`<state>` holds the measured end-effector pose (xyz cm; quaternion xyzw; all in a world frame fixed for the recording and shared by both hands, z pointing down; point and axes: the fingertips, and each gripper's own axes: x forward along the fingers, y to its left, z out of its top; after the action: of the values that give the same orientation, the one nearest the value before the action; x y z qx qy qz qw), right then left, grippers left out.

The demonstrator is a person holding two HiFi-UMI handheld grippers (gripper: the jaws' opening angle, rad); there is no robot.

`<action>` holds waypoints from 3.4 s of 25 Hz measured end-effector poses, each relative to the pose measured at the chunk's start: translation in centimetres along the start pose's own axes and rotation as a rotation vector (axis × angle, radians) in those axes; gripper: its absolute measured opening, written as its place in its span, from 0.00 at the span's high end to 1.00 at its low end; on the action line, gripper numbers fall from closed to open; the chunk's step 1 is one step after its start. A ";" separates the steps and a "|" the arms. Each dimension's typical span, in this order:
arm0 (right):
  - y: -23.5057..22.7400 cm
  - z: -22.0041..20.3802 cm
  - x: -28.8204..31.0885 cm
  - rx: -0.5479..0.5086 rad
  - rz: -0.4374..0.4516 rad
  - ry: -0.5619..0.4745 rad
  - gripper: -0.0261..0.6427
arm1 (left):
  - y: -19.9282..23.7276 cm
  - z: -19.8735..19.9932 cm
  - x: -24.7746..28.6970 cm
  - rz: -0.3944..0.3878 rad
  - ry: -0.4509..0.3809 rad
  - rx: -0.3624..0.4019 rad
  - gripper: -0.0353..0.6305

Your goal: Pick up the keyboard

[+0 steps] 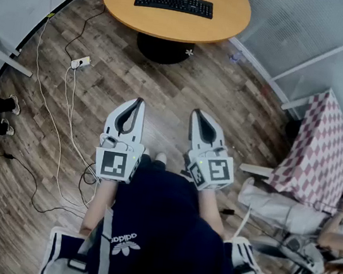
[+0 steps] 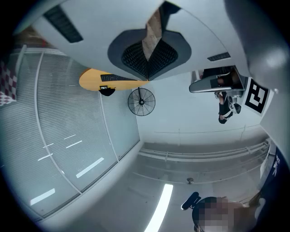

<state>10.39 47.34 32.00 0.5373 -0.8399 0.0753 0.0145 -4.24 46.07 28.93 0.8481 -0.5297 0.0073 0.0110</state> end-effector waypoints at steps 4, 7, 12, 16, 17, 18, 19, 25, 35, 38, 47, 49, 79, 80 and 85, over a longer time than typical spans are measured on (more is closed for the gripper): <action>-0.1 -0.1 0.2 -0.002 0.003 -0.002 0.95 | 0.0 -0.3 0.1 0.000 0.014 -0.005 0.94; 0.1 0.0 0.2 -0.003 0.003 -0.002 0.95 | 0.1 -0.2 0.0 0.003 0.007 -0.006 0.94; 0.4 0.3 0.4 0.001 0.004 -0.009 0.95 | 0.4 0.0 -0.1 0.000 0.000 -0.006 0.94; 1.1 0.5 0.6 -0.008 0.010 -0.013 0.95 | 0.9 0.0 -0.4 -0.005 -0.003 0.000 0.94; 1.3 0.5 0.6 -0.011 0.010 -0.012 0.95 | 1.0 0.1 -0.5 -0.005 -0.006 -0.004 0.94; 1.6 0.5 0.5 -0.015 0.011 -0.011 0.95 | 1.1 0.1 -0.7 -0.004 -0.007 -0.008 0.94; 1.8 0.5 0.5 -0.020 0.013 -0.010 0.95 | 1.2 0.2 -0.9 -0.005 -0.005 -0.011 0.94; 3.7 0.3 0.7 -0.047 0.018 -0.026 0.95 | 2.5 0.2 -1.7 -0.019 -0.011 -0.015 0.94; 3.8 -0.1 0.5 -0.085 -0.014 -0.006 0.95 | 4.1 -2.0 -2.8 -0.024 0.043 -0.085 0.94; 3.6 -0.3 1.3 -0.095 -0.008 0.005 0.95 | 4.5 -2.3 -2.2 -0.023 0.055 -0.098 0.94; 0.7 -0.5 6.3 -0.097 0.028 0.031 0.95 | 6.4 -2.3 2.9 0.001 0.062 -0.099 0.94; -0.5 -0.2 8.1 -0.098 0.030 0.033 0.95 | 6.8 -1.9 4.8 0.006 0.058 -0.086 0.94; -13.5 2.1 21.1 -0.045 0.066 0.037 0.95 | 9.5 -0.2 21.7 0.090 0.033 -0.037 0.94; -13.7 2.0 21.5 -0.042 0.062 0.042 0.95 | 9.9 -0.3 22.3 0.088 0.036 -0.037 0.94; -14.7 2.3 25.2 -0.034 0.040 0.047 0.95 | 12.7 -0.1 25.8 0.081 0.035 -0.053 0.94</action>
<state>13.23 18.31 34.05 0.5183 -0.8510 0.0739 0.0418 -4.36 17.28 29.83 0.8251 -0.5633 0.0088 0.0423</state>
